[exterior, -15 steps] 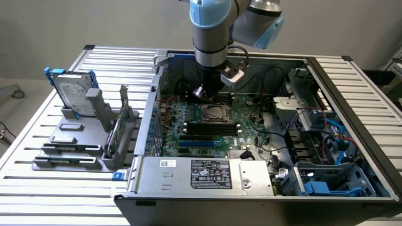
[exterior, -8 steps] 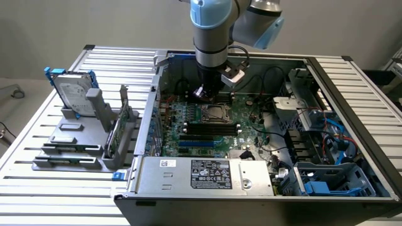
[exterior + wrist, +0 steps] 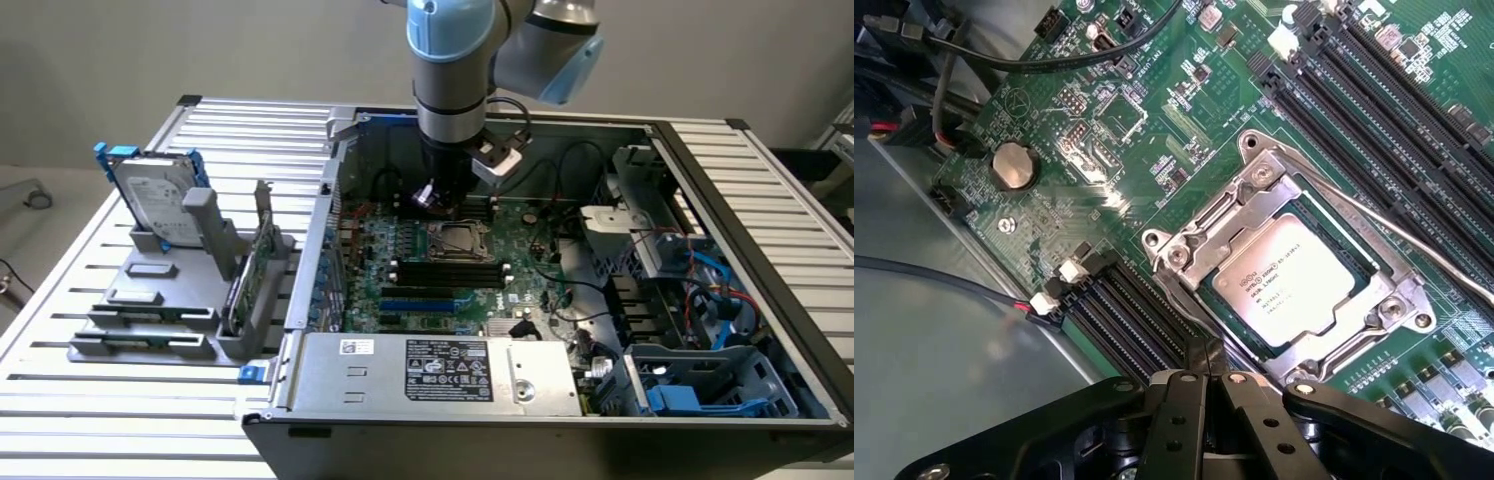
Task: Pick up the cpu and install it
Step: 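Close the cpu cover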
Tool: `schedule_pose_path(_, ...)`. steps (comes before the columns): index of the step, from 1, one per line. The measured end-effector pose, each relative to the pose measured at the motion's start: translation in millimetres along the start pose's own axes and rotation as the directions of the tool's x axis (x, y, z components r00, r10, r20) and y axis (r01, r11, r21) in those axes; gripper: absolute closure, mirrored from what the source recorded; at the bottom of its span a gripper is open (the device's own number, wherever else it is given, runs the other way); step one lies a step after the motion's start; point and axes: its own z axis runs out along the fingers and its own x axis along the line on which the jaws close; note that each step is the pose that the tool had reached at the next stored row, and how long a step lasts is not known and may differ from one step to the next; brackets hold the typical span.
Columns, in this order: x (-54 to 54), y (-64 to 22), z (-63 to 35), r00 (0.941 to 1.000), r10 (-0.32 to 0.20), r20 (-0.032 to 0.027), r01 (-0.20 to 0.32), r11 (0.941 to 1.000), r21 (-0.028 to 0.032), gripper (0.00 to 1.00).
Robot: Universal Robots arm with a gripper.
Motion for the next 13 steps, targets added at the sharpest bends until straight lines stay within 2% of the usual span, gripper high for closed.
schedule_pose_path(13, 1.1, 1.2, 0.4, 1.0, 0.0, 0.0002, 0.0, 1.0, -0.0001, 0.89)
